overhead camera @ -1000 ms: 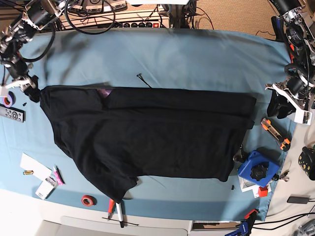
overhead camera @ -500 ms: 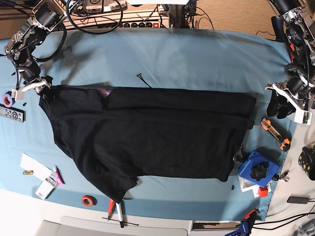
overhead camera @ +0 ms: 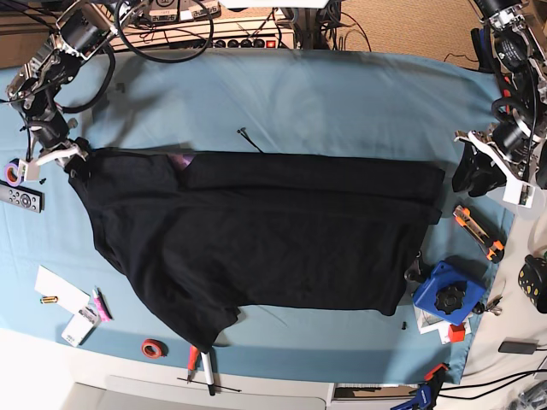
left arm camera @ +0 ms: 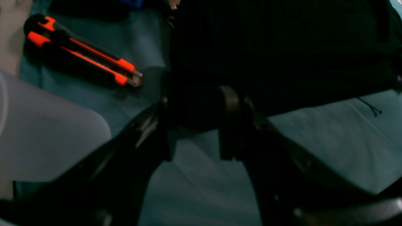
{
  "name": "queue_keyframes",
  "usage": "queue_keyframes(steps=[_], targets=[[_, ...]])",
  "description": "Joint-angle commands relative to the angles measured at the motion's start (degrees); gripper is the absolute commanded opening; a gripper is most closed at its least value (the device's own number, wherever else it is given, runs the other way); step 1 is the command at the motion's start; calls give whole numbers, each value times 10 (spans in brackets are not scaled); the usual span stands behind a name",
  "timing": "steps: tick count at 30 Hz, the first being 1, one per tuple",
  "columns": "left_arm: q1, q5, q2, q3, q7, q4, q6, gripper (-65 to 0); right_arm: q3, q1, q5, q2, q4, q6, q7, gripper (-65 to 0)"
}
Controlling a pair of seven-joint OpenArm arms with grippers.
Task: Layout the t-shirt on the table in an organized manner, then fold the t-shirt properly
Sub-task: 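Lower both grippers to grasp the folded shirt's corners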
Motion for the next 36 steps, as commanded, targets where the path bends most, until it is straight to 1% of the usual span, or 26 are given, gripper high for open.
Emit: queue_keyframes(steps=[1,5,6,8,9,10,12,13,14,15,17,20,21,23,25,29,33,36], targets=[[-4,-11,-6,1,-15,10,-2,-428,1,11,10,13,9,3,9,-470],[-4,-6,3,29,-15,10,-2,-428,1,16,10,13,9,3,5,-470],[-4,4,5,43,-17,10,-2,-428,1,15,10,13,9,3,5,-470],[-5,53,12,75,-33,10,2,-428,1,15,10,13,9,3,0,-470],[-5,86,14,92,-48,9,17,-428,1,15,10,13,9,3,0,-470],[-5,123,18,107,-61,9,45,-428,1,15,10,14,9,3,0,-470],[-5,196,22,133,-82,9,116,-428,1,15,10,14,9,3,0,-470],[-5,223,22,144,-82,9,148,-428,1,15,10,14,9,3,-3,-470],[-5,245,21,153,-82,9,172,-428,1,15,10,15,9,3,-8,-470],[-5,259,21,160,-81,9,185,-428,1,15,10,15,9,3,-10,-470],[-5,272,21,169,-81,9,187,-409,1,15,10,15,9,3,-10,-470],[-5,272,22,174,-82,2,193,-378,1,15,10,14,9,3,-10,-470],[-7,273,21,174,-82,-5,203,-377,1,15,10,15,9,3,-10,-470],[-8,275,21,174,-92,-25,209,-377,1,15,10,15,9,3,-10,-470],[-8,275,21,174,-106,-46,209,-377,1,15,10,15,9,3,-11,-470],[-13,273,22,174,-108,-72,209,-377,1,15,10,15,9,3,-14,-470],[-30,242,22,174,-112,-92,208,-377,1,15,10,14,9,3,-15,-470],[-50,237,23,174,-111,-127,208,-377,1,15,10,15,9,3,-19,-470]])
